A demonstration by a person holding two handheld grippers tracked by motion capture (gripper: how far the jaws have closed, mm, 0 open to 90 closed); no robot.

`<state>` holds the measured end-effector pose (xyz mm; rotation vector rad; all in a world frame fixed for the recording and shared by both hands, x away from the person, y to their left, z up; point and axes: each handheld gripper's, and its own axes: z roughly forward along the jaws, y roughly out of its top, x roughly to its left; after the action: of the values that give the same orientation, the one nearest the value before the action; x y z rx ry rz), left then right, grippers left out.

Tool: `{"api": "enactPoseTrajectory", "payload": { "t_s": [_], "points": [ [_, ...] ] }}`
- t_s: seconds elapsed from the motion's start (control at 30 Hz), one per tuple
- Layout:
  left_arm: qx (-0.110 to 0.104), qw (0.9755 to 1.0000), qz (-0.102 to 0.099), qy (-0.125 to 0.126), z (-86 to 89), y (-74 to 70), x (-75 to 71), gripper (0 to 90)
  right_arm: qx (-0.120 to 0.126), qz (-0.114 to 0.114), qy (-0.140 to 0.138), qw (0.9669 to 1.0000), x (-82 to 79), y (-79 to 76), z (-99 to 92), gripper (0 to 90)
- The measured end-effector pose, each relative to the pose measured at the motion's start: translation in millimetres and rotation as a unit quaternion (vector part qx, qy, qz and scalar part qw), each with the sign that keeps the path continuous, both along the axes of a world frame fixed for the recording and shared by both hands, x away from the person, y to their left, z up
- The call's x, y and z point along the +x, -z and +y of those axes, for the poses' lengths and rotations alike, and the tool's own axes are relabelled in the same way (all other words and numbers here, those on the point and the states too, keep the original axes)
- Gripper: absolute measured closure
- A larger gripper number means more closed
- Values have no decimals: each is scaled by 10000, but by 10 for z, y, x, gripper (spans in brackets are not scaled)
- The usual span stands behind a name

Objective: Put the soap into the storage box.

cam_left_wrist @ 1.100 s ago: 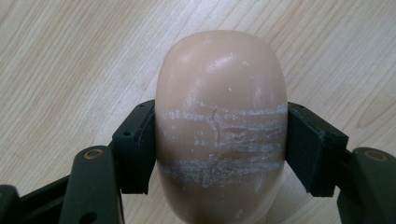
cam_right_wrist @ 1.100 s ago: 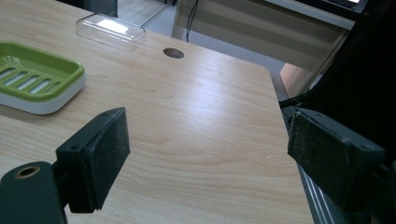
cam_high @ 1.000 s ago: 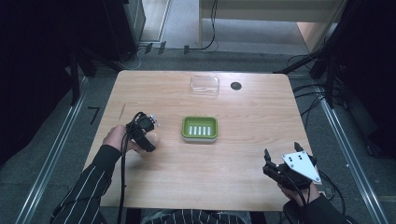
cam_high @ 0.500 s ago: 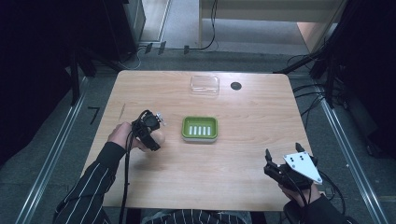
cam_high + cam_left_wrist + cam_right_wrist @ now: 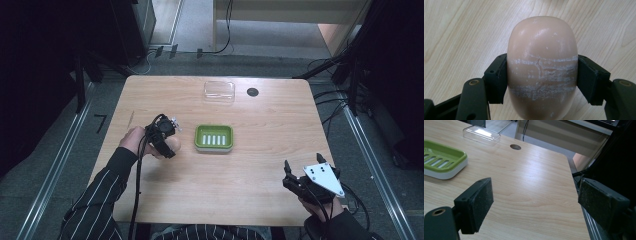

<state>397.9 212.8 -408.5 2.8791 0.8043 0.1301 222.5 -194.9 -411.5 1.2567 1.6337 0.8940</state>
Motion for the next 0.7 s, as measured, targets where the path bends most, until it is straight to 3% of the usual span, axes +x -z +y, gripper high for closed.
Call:
{"api": "enactPoseTrajectory", "payload": {
  "t_s": [0.7],
  "points": [
    [-63,9995,-66,292,-202,-98,109,336,32,-6,71,10000,-53,-2,-34,136]
  ]
}}
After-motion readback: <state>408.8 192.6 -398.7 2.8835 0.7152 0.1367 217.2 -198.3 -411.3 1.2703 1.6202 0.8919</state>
